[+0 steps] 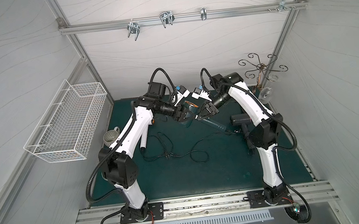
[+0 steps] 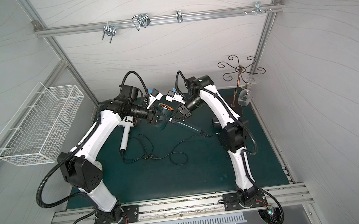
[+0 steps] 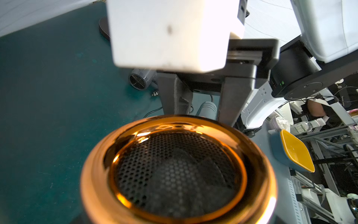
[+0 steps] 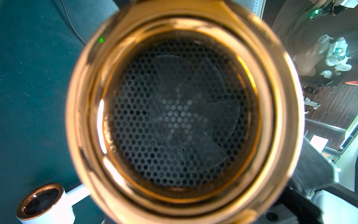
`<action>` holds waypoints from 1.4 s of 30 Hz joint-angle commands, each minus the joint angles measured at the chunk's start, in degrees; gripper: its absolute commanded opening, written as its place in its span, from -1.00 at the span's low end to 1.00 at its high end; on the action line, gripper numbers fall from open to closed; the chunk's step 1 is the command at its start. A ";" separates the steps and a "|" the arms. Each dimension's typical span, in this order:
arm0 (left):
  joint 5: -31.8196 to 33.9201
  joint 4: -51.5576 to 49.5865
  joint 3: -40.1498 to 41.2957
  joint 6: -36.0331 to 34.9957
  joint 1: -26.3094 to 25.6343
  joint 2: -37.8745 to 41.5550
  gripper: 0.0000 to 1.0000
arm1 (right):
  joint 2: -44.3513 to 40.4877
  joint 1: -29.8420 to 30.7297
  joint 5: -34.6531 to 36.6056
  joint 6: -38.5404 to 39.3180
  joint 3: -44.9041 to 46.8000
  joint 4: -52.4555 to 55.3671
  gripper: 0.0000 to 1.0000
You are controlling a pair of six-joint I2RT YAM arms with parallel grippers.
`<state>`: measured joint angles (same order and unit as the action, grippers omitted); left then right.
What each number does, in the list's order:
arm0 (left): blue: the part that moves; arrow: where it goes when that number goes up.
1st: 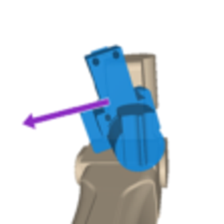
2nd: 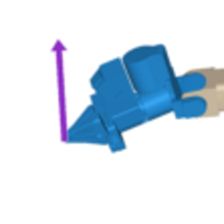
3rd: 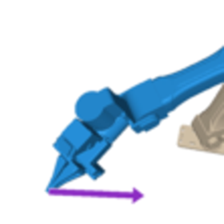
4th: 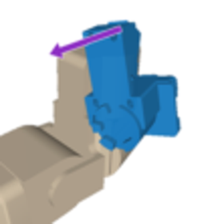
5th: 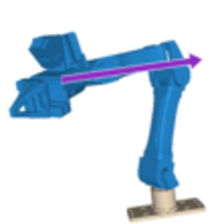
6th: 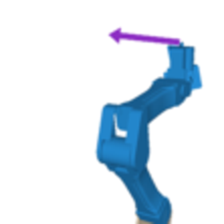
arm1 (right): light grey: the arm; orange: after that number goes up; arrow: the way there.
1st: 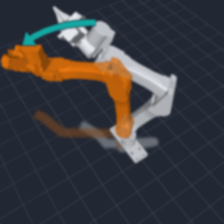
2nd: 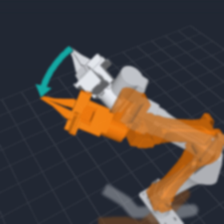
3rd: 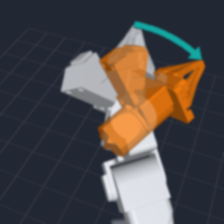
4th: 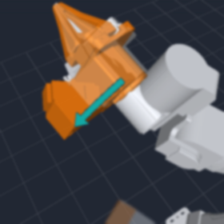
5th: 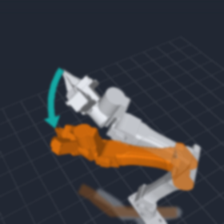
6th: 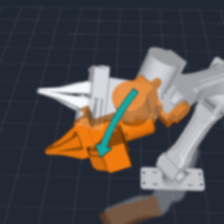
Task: Wrap the cord around the hair dryer
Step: Pick up the hair dryer from the center of the board.
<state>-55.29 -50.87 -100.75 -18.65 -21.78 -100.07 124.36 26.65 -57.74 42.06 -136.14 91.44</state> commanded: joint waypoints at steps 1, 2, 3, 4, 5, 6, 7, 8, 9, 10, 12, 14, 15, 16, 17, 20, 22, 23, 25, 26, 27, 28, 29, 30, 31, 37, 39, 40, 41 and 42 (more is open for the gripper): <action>-23.71 -15.75 -1.10 0.77 -13.83 -1.03 -1.00 | 3.04 0.33 -7.74 -1.70 -2.30 -6.01 -0.98; -23.09 -15.72 -1.44 1.08 -13.90 -1.23 -1.00 | 2.95 0.33 -7.83 -1.89 -2.07 -6.01 -0.97; -22.60 -15.05 -1.40 1.80 -13.90 -1.18 -1.00 | 2.76 0.25 -7.84 -1.90 -1.76 -6.06 -0.97; -22.01 -14.52 -1.40 2.36 -13.90 -1.22 -1.00 | 2.47 0.25 -7.68 -2.27 -1.23 -6.40 -0.96; -21.14 -13.87 -1.33 3.10 -13.84 -1.17 -1.00 | 2.19 0.16 -7.41 -2.91 -0.72 -6.94 -0.91; -20.09 -13.24 -1.26 3.84 -13.69 -1.02 -1.00 | 1.75 -0.06 -7.07 -4.12 0.25 -7.72 -0.66; -19.02 -12.80 -1.23 4.34 -13.47 -0.90 -1.00 | 1.39 -0.32 -6.91 -4.97 1.21 -8.35 -0.46; -18.44 -12.31 -1.12 4.87 -13.10 -0.75 -1.00 | 1.10 -0.65 -6.95 -5.51 2.09 -8.80 -0.27; -17.87 -11.62 -0.73 5.84 -12.45 -0.47 -1.00 | 0.54 -1.10 -7.55 -6.29 3.32 -9.41 -0.12; -17.06 -10.69 -0.19 7.04 -11.69 -0.08 -1.00 | -0.14 -1.74 -8.54 -6.46 4.52 -9.60 -0.04; -14.31 -9.43 0.64 8.77 -10.19 1.02 -1.00 | -1.31 -2.88 -8.98 -8.12 7.01 -11.28 0.04; -11.59 -9.62 0.98 9.16 -8.83 2.08 -1.00 | -2.90 -3.45 -6.87 -9.97 9.39 -12.84 0.21; -10.69 -9.60 0.92 9.35 -7.96 2.57 -1.00 | -3.97 -3.54 -5.33 -10.82 10.70 -13.87 0.29; -9.23 -9.47 0.89 9.95 -7.14 3.25 -1.00 | -5.15 -3.75 -4.23 -11.60 12.15 -15.02 0.34; -8.07 -9.28 0.92 10.35 -6.33 3.85 -1.00 | -6.14 -4.06 -3.74 -12.59 13.52 -16.39 0.40; -2.70 -8.39 0.94 11.70 -4.60 5.85 -1.00 | -10.21 -5.86 -2.46 -17.69 17.89 -22.26 0.61; 1.71 -7.45 0.37 12.76 -3.60 7.00 -1.00 | -13.28 -7.51 -1.95 -21.97 21.03 -26.71 0.83; 2.83 -6.91 0.32 13.25 -3.08 7.54 -1.00 | -14.69 -8.22 -1.80 -24.20 22.67 -29.34 0.91; 7.68 -6.67 -0.75 13.73 -2.48 8.45 -1.00 | -17.83 -10.05 -1.69 -29.04 26.35 -35.20 0.98; 9.55 -7.29 -1.55 13.22 -2.35 8.70 -1.00 | -18.96 -10.65 -0.80 -31.00 27.70 -37.45 0.98; 12.45 -7.84 -2.50 13.12 -2.26 8.89 -1.00 | -20.39 -11.29 -0.52 -33.52 29.50 -39.89 0.98; 15.30 -8.49 -3.45 13.00 -2.21 8.98 -1.00 | -21.55 -11.85 0.40 -35.19 30.60 -41.53 0.98; 16.97 -9.35 -4.41 12.37 -2.13 9.03 -1.00 | -22.56 -12.11 1.44 -37.02 31.81 -43.09 0.98; 19.90 -9.63 -4.63 12.40 -2.04 9.18 -1.00 | -23.45 -12.40 2.19 -38.72 32.95 -44.97 0.98; 22.80 -9.63 -6.23 12.89 -2.04 9.45 -1.00 | -24.37 -12.64 3.41 -40.08 33.91 -45.92 0.98; 38.74 -11.11 -11.07 13.81 -1.95 10.39 -1.00 | -30.56 -14.77 9.03 -46.93 40.03 -49.55 0.98; 44.17 -10.09 -11.55 14.96 -1.62 11.01 -1.00 | -33.24 -14.70 12.80 -48.30 42.93 -50.58 0.98; 45.47 -9.30 -11.71 15.24 -1.31 11.42 -1.00 | -34.54 -14.76 13.16 -48.54 44.48 -50.79 0.98; 46.22 -8.64 -11.93 15.67 -1.03 11.71 -1.00 | -35.39 -14.70 12.94 -48.39 45.78 -50.62 0.98; 46.60 -7.72 -12.02 16.17 -0.59 12.12 -1.00 | -35.82 -14.67 12.66 -48.33 46.90 -49.96 0.98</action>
<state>-15.57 -62.98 -109.12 -3.88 -23.31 -90.87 91.46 12.29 -47.51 -3.70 -91.33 43.11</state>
